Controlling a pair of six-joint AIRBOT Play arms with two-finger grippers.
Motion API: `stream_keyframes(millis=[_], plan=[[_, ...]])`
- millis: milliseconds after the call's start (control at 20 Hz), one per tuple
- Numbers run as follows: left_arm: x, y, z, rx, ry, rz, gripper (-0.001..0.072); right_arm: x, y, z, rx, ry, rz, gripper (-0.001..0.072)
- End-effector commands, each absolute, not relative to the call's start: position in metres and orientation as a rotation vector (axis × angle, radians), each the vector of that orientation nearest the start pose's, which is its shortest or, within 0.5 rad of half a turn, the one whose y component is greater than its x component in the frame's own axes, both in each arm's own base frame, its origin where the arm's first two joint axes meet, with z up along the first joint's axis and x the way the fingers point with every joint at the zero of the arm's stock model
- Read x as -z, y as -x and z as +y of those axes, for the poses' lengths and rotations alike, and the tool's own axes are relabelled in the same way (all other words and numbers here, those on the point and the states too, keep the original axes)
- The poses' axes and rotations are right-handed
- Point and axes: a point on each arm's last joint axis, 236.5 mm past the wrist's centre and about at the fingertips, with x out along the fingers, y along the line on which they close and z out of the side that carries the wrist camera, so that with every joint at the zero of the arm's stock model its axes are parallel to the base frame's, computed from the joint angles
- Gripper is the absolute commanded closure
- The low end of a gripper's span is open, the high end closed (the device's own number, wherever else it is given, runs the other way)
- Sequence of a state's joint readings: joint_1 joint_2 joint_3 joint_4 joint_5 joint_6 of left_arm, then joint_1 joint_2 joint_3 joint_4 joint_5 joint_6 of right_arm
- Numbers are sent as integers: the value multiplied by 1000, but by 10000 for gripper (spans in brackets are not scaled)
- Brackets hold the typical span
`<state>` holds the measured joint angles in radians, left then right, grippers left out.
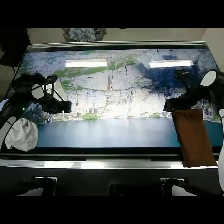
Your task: Fold the shirts.
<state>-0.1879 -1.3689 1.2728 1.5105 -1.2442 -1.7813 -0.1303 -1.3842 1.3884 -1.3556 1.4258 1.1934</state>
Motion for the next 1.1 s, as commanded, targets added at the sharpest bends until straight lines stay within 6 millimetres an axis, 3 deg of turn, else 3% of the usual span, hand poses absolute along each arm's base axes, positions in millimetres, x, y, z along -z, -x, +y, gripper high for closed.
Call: stream_keyframes(millis=[0, 850, 1000, 1050], plan=[[-8, -383, -87, 52, 105, 1356, 161, -37, -382, 1, -308, 45, 1362, 90], [-8, -383, -87, 52, 105, 1356, 161, -37, -383, 1, -306, 46, 1358, 89], [-8, -389, -89, 57, 108, 1335, 160, -41, -400, -2, -283, 53, 1290, 89], [-9, -389, -88, 59, 102, 1334, 130, -41, -403, -3, -278, 55, 1275, 89]])
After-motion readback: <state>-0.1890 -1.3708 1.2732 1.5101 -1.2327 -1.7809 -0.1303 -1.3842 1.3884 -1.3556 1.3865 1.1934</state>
